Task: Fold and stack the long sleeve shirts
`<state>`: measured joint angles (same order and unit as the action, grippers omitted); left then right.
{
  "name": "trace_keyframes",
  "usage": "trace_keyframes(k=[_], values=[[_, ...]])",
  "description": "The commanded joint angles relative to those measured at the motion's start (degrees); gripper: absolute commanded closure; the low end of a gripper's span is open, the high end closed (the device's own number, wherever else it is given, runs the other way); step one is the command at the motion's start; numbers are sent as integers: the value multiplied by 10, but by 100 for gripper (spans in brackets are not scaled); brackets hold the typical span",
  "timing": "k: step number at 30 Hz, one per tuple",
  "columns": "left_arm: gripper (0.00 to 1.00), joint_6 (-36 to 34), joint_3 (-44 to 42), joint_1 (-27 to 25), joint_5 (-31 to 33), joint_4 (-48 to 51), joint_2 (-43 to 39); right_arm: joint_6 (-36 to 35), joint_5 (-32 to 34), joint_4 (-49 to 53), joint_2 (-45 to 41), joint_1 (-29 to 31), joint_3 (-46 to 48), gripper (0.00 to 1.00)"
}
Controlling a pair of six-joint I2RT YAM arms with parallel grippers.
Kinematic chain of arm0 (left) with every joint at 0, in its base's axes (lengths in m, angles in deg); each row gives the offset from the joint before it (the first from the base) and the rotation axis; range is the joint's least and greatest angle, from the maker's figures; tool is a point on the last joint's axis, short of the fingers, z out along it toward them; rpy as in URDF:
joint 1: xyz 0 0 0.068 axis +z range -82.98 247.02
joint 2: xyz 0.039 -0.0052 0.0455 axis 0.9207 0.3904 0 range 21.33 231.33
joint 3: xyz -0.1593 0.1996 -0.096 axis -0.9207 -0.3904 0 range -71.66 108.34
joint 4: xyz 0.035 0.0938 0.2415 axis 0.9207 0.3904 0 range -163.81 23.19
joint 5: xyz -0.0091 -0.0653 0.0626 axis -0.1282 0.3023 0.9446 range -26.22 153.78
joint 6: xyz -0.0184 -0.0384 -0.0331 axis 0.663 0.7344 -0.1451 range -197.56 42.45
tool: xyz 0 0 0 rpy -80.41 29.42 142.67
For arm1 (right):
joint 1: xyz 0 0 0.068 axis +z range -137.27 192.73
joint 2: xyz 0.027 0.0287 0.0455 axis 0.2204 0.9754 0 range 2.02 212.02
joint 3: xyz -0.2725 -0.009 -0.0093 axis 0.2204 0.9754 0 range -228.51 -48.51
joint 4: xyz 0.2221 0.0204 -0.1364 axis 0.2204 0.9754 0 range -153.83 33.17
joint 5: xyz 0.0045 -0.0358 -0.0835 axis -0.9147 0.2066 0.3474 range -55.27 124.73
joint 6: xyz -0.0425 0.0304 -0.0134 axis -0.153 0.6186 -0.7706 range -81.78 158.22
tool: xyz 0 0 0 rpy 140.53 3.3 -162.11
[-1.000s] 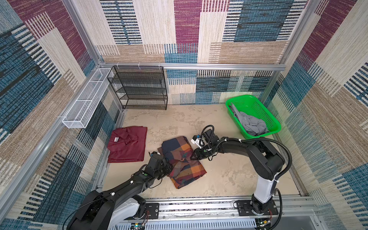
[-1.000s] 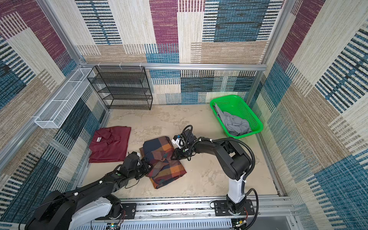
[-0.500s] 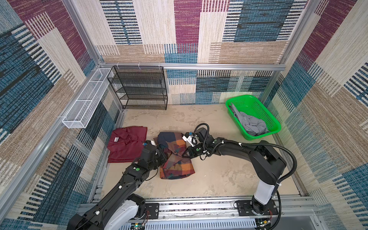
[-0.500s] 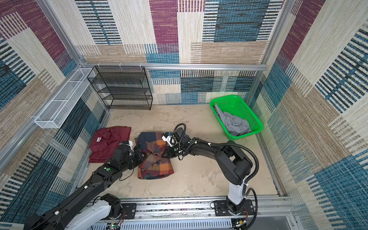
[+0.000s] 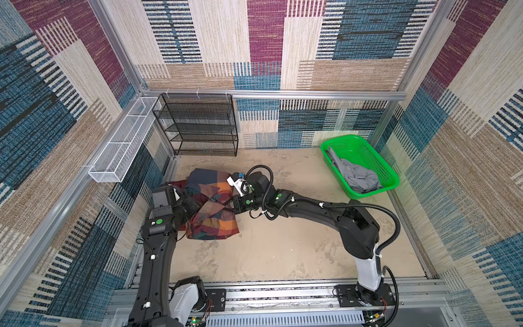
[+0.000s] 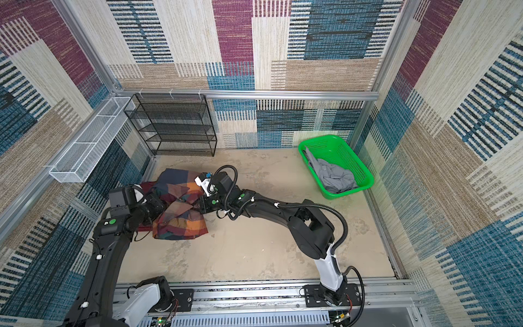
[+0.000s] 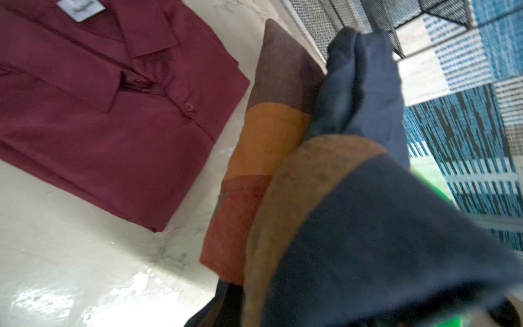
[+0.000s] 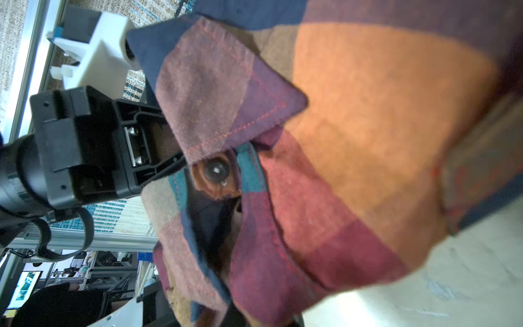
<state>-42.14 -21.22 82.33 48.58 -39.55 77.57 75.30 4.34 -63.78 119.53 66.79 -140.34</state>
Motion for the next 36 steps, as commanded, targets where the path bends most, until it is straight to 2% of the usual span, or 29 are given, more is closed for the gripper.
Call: trace_keyframes(k=[1, 3, 7, 12, 23, 28, 36], values=[[100, -23, 20, 51, -32, 3, 21, 31, -1, -38, 52, 12, -69, 100], [100, -38, 43, 66, -7, 11, 39, 32, -10, -33, 105, 21, -138, 100], [100, -73, 82, 71, 49, 29, 104, 38, -35, 38, 247, 33, -346, 100], [100, -94, 113, 78, 82, 16, 186, 42, -20, 79, 365, 39, -535, 100], [100, -118, 237, 86, 178, 57, 357, 79, 37, -21, 377, 39, -503, 100], [100, -131, 267, 86, 186, 35, 378, 88, 39, -29, 422, 34, -558, 100], [100, -143, 329, 86, 200, 53, 457, 88, 55, -63, 448, 24, -568, 100]])
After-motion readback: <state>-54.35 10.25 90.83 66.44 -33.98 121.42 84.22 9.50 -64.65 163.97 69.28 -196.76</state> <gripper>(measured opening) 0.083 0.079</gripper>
